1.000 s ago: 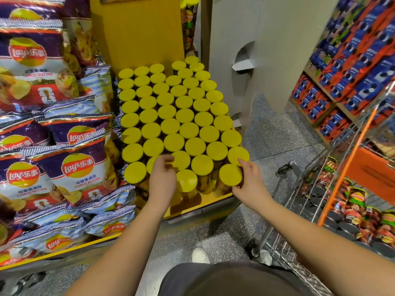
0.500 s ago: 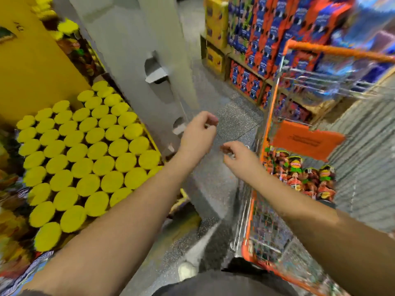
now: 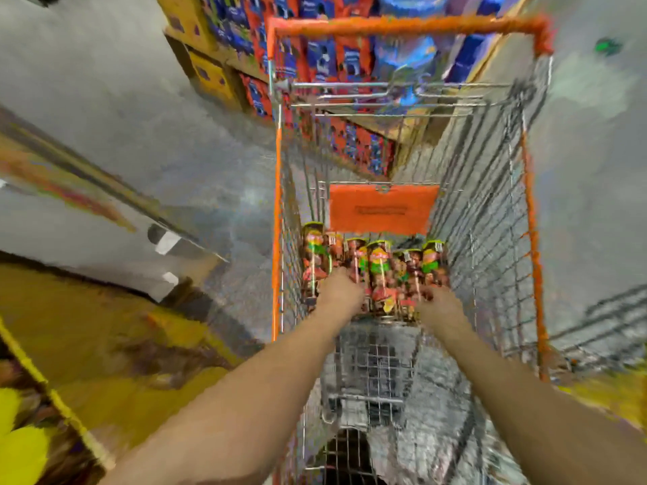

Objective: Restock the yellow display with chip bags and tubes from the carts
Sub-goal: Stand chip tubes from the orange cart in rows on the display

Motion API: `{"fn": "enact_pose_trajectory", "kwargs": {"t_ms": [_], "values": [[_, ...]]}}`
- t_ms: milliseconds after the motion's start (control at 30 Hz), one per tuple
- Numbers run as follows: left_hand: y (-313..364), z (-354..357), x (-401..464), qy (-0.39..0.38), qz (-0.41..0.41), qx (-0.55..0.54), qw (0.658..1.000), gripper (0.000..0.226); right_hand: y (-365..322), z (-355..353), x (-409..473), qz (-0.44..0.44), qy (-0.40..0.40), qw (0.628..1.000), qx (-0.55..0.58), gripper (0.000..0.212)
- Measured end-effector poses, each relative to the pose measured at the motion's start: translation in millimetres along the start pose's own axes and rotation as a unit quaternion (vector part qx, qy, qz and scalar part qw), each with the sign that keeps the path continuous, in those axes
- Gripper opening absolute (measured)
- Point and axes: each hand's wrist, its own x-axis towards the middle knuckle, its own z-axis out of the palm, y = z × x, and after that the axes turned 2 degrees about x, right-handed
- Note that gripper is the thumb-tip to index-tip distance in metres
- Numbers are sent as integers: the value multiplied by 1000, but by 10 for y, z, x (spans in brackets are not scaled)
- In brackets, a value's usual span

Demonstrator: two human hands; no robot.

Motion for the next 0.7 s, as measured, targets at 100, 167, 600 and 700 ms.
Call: {"fn": "enact_pose_trajectory", "kwargs": {"t_ms": [100,167,600,700], "values": [[-136,261,490,4,-38,57,998,41,277,41,366,31,16,999,-30,39],[-131,321,745,49,-31,126,990,41,360,56,575,46,23,997,-60,40],[-341,448,1740,141,-114,209,961,70,306,451,1405,138,107,983,-57,76],[-416,420,1765,146,-127,205,959,79,292,469,1435,150,101,983,-28,85]]}}
